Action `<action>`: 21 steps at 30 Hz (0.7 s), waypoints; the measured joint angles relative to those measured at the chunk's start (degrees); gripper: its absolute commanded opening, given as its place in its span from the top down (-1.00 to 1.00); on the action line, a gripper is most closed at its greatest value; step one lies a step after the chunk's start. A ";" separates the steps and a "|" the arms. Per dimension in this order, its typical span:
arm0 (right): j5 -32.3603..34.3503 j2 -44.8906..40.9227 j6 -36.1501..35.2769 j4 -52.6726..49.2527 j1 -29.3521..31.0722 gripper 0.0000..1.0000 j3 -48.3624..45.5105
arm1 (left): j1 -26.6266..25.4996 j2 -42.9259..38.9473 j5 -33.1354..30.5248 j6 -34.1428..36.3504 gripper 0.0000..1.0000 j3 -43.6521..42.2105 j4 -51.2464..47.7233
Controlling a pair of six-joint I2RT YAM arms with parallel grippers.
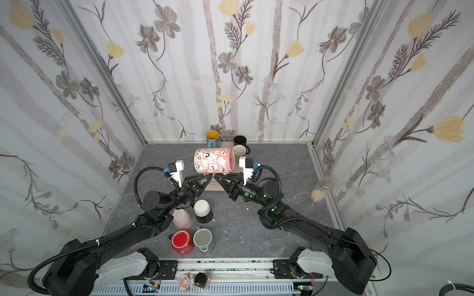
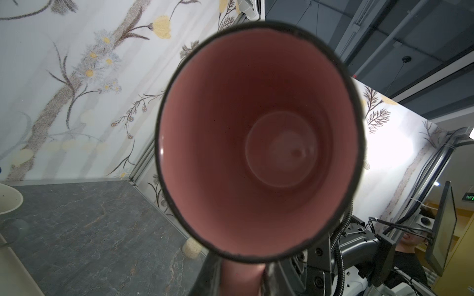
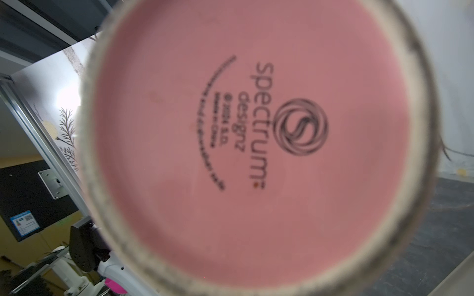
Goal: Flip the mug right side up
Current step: 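Turn the pink mug upright with the left gripper while the right gripper withdraws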
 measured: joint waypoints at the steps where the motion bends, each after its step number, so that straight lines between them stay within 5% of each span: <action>1: 0.15 0.15 0.22 0.48 -0.04 0.87 -0.02 | 0.00 0.00 0.00 -0.26 1.00 0.02 0.00; 3: 0.59 0.26 0.85 0.81 -0.02 0.64 -0.07 | 0.04 -0.33 -0.42 -0.76 1.00 0.42 -0.55; 6: 1.84 -0.20 0.48 1.29 0.00 -0.01 -0.66 | -0.13 -1.77 -1.18 0.20 1.00 1.18 -4.07; 9: 3.50 -1.38 -0.96 -0.81 0.04 -0.28 -1.95 | -0.11 -3.45 -3.80 2.40 1.00 2.71 -10.36; 21: 17.90 -12.90 -5.88 -13.33 -0.15 -0.40 -8.33 | 0.22 1.25 -27.28 15.93 1.00 13.60 -40.41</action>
